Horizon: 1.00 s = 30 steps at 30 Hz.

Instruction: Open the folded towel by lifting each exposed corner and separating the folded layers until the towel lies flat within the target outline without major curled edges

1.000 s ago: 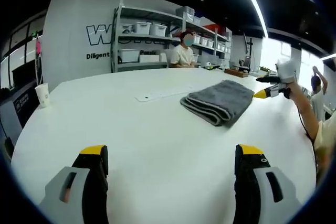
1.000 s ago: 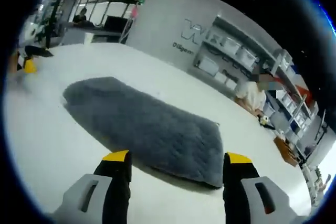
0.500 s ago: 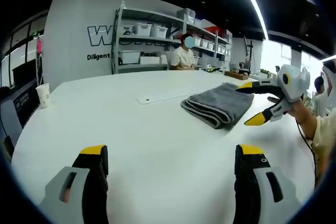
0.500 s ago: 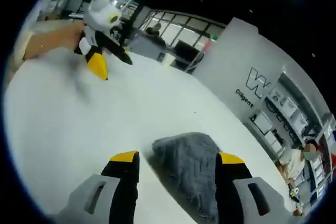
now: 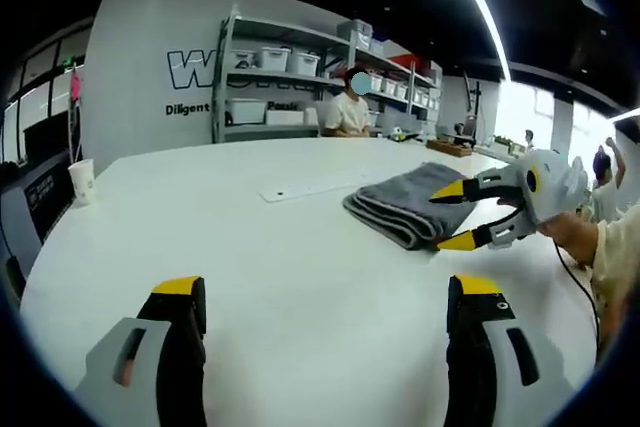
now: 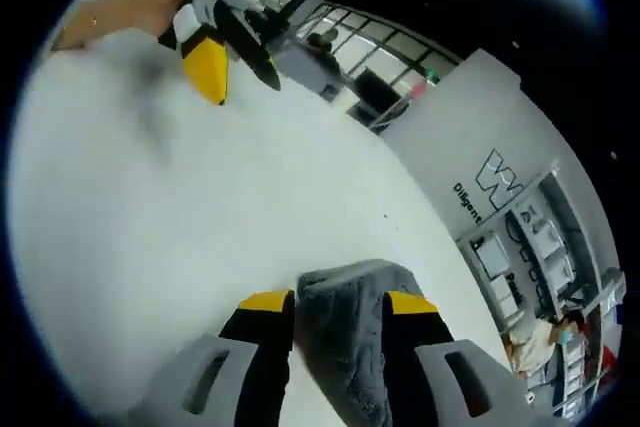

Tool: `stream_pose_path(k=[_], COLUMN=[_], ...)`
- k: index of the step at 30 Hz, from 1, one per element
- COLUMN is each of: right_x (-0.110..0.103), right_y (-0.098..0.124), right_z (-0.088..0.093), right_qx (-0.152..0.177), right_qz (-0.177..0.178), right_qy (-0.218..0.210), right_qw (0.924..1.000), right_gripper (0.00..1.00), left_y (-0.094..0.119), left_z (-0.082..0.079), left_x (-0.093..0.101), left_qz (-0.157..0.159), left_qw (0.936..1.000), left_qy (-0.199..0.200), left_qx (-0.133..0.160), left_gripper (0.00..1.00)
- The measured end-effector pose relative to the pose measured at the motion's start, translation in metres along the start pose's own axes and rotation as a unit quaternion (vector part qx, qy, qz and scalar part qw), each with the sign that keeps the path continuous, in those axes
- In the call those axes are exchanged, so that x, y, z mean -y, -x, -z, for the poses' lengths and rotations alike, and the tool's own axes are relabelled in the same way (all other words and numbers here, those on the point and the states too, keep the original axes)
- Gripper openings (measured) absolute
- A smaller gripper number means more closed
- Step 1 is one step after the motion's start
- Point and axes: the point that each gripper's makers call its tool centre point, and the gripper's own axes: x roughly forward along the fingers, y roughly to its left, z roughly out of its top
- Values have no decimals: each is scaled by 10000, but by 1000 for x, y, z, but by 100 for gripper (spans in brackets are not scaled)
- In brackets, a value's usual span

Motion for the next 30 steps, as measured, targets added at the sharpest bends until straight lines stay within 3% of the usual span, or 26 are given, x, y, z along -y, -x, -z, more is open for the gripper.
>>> stream_pose_path(k=[4, 13, 19, 30], right_x=[-1, -2, 5, -8], right_y=[-7, -8, -2, -5], right_z=[10, 13, 8, -11], right_qx=[-182, -138, 5, 125], right_qz=[18, -20, -57, -232], right_qy=[9, -9, -365, -280], right_qw=[9998, 9999, 9993, 9993], right_gripper=[22, 1, 0, 0], left_y=[0, -1, -2, -1], left_z=[1, 3, 3, 0], left_x=[1, 3, 4, 2], left_qz=[3, -6, 2, -23], left_qw=[10000, 10000, 10000, 9999], left_qy=[-3, 3, 18, 62], left_qx=[-17, -54, -73, -89], left_gripper=[99, 99, 99, 99])
